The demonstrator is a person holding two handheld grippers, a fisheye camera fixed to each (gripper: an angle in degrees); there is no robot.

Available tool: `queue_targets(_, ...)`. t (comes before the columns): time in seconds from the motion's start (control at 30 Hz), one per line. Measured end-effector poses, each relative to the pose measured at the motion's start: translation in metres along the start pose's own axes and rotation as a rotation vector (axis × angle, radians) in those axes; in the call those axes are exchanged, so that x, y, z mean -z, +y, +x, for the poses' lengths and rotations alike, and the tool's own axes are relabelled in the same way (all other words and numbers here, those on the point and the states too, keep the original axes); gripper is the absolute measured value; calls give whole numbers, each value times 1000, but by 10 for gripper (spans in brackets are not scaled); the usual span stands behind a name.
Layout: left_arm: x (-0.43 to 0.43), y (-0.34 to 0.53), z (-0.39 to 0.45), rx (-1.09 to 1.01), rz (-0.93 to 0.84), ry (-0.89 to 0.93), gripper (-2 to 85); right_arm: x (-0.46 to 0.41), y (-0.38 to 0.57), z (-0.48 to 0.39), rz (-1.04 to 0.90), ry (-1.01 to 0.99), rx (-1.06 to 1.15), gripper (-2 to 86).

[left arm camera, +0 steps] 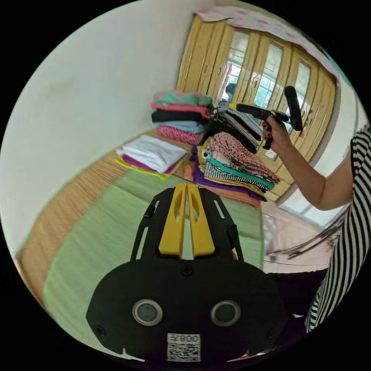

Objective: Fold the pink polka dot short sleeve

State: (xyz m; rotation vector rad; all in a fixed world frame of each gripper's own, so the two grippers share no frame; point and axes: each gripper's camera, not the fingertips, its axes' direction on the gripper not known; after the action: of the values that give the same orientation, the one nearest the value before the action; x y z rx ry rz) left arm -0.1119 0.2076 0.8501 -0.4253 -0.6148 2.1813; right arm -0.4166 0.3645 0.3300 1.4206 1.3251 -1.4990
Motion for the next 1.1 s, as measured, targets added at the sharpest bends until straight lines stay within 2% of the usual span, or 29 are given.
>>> queue_targets(0.07,54,18,38,-57,118,-168,7,54,25,-16,95,84,-33,1)
queue_targets(0.13,86,33,58,-15,189,-185,11,121,54,-39,199,144,-45,2)
queue_targets(0.2,110,48,74,46,241,-116,19,163,68,-56,215,168,-15,4)
queue_targets(0.3,140,71,102,52,318,135,50,218,87,-67,198,250,-32,10)
queue_targets(0.37,157,85,126,8,414,329,78,240,101,-62,192,240,-69,23)
queue_targets(0.4,161,87,132,-5,437,359,83,248,109,-54,160,217,-98,40)
queue_targets(0.5,171,92,169,-92,469,432,97,241,128,-24,61,175,-206,74)
queue_targets(0.67,165,94,216,-195,392,442,114,197,138,13,-106,88,-292,85)
queue_targets(0.93,134,119,215,-106,248,445,115,120,105,56,-261,86,-309,101)
queue_targets(1.1,121,140,212,-46,191,438,104,111,95,77,-302,18,-340,77)
